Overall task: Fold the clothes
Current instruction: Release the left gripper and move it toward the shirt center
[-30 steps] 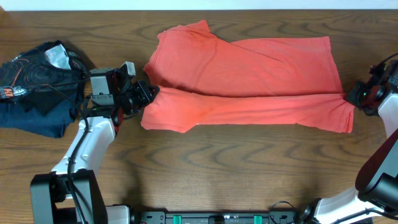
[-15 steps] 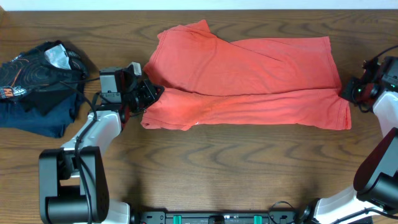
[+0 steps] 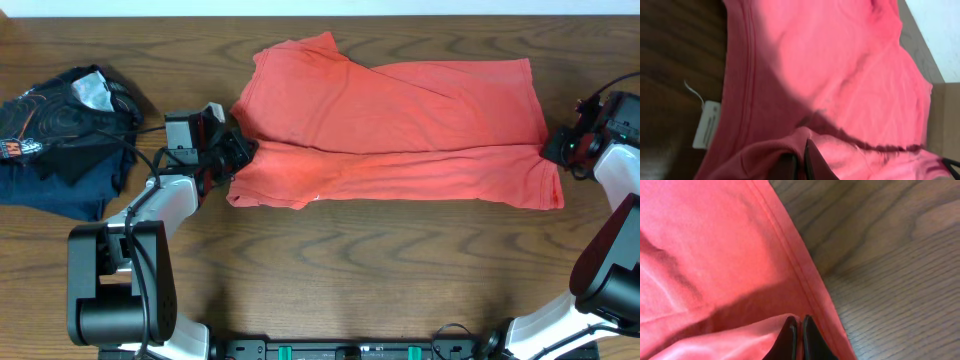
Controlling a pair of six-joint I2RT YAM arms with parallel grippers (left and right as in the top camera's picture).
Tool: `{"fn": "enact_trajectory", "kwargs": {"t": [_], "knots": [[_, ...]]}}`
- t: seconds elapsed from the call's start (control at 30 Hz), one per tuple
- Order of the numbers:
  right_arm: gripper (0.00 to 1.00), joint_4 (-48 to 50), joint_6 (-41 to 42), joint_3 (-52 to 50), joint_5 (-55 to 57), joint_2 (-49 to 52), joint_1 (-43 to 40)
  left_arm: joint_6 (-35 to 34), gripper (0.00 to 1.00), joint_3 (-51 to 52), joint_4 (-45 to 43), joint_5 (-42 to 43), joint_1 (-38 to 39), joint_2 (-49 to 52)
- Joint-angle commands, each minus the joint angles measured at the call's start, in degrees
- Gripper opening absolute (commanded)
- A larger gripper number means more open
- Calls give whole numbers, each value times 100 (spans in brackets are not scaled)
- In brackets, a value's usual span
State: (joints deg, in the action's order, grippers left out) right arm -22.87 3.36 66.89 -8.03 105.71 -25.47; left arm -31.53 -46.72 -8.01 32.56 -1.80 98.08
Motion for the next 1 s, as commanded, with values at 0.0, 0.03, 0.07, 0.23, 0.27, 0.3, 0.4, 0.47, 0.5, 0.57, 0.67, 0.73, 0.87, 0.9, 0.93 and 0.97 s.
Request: {"fn": "enact_trajectory", "kwargs": {"t": [0.0, 0.03, 0.07, 0.23, 0.27, 0.3, 0.4, 0.47, 0.5, 0.57, 0.67, 0.73, 0.87, 0.9, 0.93, 0.97], "knots": [[2, 39, -83, 0, 116, 114, 37, 13, 7, -11, -42, -221, 2, 42], [2, 39, -83, 0, 118, 125, 39, 11, 7, -11, -48, -221, 2, 42], [2, 39, -85, 0, 116, 129, 39, 11, 7, -11, -52, -221, 2, 42], [2, 85, -85, 0, 118, 129, 39, 9, 7, -11, -256, -221, 2, 42], [2, 107, -83, 0, 116, 129, 39, 4, 7, -11, -304, -221, 2, 42], [2, 127, -83, 0, 118, 129, 39, -35, 7, -11, -350, -221, 2, 42], [2, 188, -83, 0, 116, 129, 39, -74, 7, -11, -431, -219, 2, 42], [3, 240, -83, 0, 116, 129, 44, -74, 8, -11, -435, -219, 2, 42], [6, 271, -81, 0, 114, 129, 46, -74, 10, -11, -435, -219, 2, 42], [18, 334, -81, 0, 114, 129, 68, -74, 31, -11, -435, -219, 2, 42], [21, 372, -81, 0, 114, 129, 98, -74, 47, -11, -435, -216, 2, 42], [26, 361, -81, 0, 118, 129, 96, -74, 50, -11, -442, -125, 2, 39], [33, 378, -83, 0, 120, 129, 83, -177, 49, -11, -634, 769, 2, -7], [34, 378, -81, 2, 116, 127, 76, -339, 49, -11, -647, 990, 4, -46], [34, 369, -81, 2, 116, 127, 74, -448, 49, -11, -647, 1165, 24, -83], [35, 343, -81, 2, 116, 127, 74, -479, 49, -13, -645, 1309, 52, -122]]}}
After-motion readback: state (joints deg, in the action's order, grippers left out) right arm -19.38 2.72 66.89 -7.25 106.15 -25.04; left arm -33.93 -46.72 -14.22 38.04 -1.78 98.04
